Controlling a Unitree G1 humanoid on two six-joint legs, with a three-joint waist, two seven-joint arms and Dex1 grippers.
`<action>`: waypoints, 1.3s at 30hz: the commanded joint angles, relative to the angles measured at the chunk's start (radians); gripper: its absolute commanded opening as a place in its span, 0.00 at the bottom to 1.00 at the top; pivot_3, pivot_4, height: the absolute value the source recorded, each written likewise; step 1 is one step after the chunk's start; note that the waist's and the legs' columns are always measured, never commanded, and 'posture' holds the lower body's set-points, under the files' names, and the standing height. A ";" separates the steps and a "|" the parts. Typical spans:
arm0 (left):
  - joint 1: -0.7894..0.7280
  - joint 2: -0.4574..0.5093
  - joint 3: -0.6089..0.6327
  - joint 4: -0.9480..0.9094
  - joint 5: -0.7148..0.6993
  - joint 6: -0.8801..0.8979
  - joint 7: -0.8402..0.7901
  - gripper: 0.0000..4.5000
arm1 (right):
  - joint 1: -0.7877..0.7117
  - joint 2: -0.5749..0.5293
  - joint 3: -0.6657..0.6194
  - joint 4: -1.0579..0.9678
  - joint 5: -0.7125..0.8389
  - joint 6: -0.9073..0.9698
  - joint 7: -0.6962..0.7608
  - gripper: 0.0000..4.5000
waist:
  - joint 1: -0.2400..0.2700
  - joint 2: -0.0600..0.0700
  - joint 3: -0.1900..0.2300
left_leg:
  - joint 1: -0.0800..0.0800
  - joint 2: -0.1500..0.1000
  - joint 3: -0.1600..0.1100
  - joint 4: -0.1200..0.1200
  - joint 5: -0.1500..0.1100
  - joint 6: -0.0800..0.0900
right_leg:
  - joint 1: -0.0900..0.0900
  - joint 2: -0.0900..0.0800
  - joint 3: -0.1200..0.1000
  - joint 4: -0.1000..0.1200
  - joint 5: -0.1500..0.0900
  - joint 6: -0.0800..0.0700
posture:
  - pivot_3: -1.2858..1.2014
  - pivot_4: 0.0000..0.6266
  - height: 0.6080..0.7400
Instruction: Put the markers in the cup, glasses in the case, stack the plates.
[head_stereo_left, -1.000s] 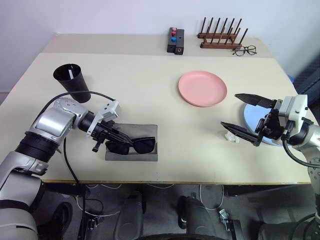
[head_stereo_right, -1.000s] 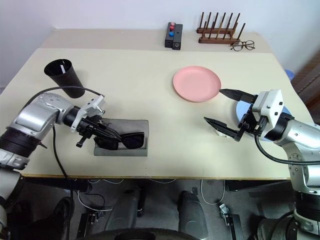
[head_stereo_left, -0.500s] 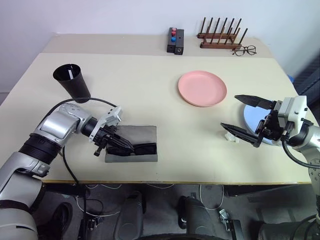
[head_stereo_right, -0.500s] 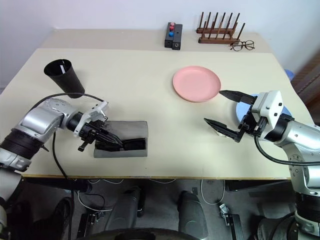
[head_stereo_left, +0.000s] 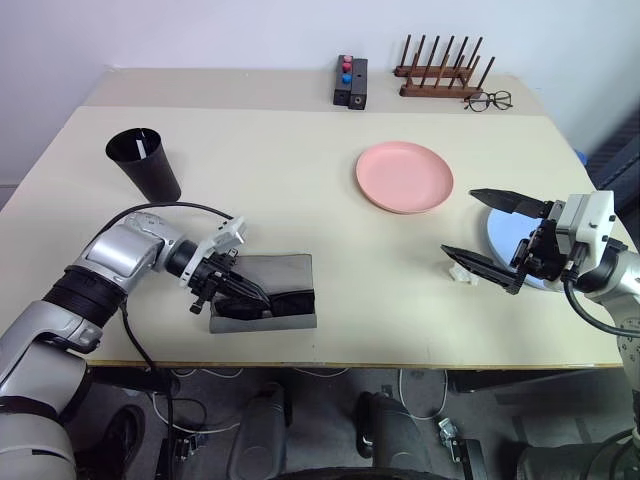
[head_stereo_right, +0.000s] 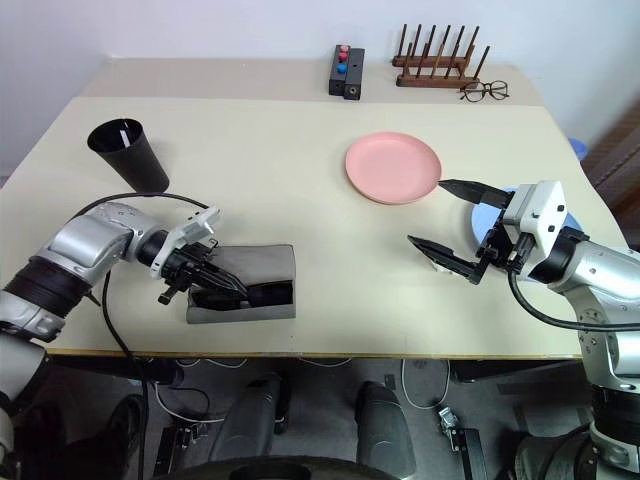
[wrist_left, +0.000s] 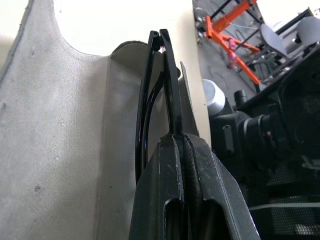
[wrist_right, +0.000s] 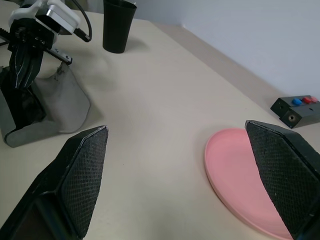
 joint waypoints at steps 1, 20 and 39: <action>0.000 0.012 -0.041 0.010 0.006 -0.004 -0.004 0.08 | -0.004 -0.016 -0.037 -0.031 0.013 -0.004 -0.006 1.00 | 0.000 0.000 0.000 | 0.000 0.000 0.000 0.000 0.000 0.000 | 0.000 0.000 0.000 0.000 0.000 0.000 | 0.52 0.24 1.00; -0.002 0.033 -0.016 -0.014 0.013 -0.059 -0.004 0.99 | -0.023 -0.013 -0.023 -0.022 0.009 -0.005 -0.004 1.00 | 0.000 0.001 0.000 | 0.000 0.000 0.000 0.001 0.000 0.000 | 0.000 0.000 0.000 0.000 0.000 0.000 | 0.52 0.24 1.00; -0.005 -0.005 0.134 -0.033 0.088 -0.092 -0.004 0.99 | -0.026 -0.010 -0.018 -0.010 0.005 -0.014 0.004 1.00 | 0.001 0.000 0.000 | 0.000 0.000 0.000 0.001 0.000 0.000 | 0.000 0.000 0.000 0.000 0.000 0.000 | 0.52 0.24 1.00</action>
